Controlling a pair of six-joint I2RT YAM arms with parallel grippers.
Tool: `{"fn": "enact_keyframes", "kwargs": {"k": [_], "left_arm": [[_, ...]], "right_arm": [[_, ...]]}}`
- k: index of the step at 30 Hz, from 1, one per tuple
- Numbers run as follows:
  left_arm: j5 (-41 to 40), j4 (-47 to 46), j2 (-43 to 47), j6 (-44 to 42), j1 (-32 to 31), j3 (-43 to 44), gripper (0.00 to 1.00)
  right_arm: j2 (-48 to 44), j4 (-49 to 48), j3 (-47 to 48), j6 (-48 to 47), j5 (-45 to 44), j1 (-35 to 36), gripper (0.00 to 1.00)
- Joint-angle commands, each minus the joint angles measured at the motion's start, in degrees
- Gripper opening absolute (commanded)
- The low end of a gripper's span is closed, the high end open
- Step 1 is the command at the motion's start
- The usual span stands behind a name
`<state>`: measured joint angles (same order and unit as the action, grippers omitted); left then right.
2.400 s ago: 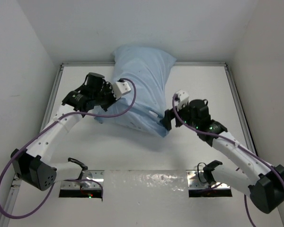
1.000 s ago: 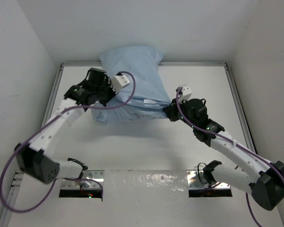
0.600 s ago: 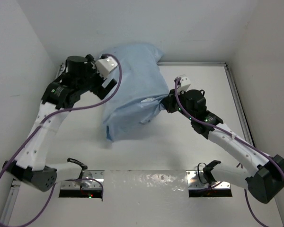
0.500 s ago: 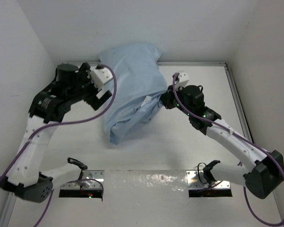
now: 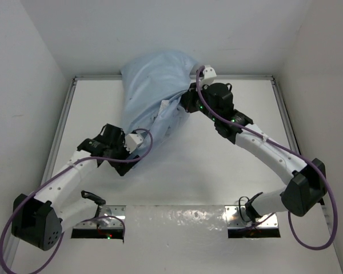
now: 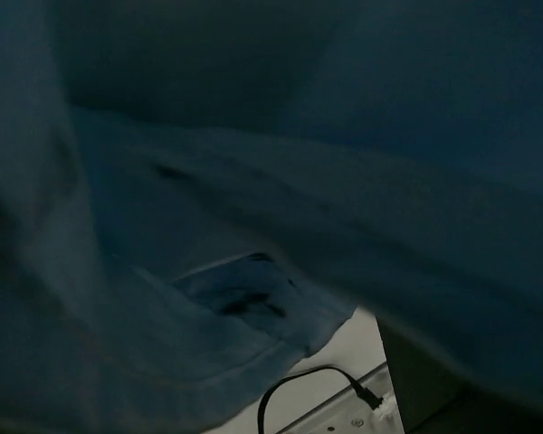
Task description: Put the pillow into the pillowcase
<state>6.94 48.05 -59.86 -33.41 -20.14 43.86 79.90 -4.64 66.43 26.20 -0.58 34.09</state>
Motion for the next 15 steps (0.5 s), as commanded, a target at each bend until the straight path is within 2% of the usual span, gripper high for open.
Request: {"fn": "enact_keyframes", "kwargs": {"k": [1,5,7,10,11,15], "left_arm": [[-5.0,-14.0,1.7,6.4,0.4,-0.1,1.00],[-9.2,-19.0,0.6,9.7,0.4,-2.6,0.98],[-8.8,-19.1,0.2,9.6,0.4,-2.9,0.91],[-1.3,-14.1,0.5,8.0,0.4,0.9,0.86],[4.2,-9.8,1.1,4.2,0.4,2.2,0.86],[12.3,1.0,1.7,-3.1,0.4,9.9,0.88]], "right_arm": [[0.8,-5.3,3.6,0.4,-3.3,0.3,0.00],[1.0,-5.6,3.4,-0.8,-3.6,0.4,0.00],[1.0,-5.2,3.5,-1.3,-3.7,0.5,0.00],[1.2,-3.6,4.1,-2.6,-4.7,0.4,0.00],[1.4,-2.8,4.3,-3.4,-5.3,0.4,0.00],[2.0,-2.0,5.1,-4.7,-6.1,0.4,0.00]]}}
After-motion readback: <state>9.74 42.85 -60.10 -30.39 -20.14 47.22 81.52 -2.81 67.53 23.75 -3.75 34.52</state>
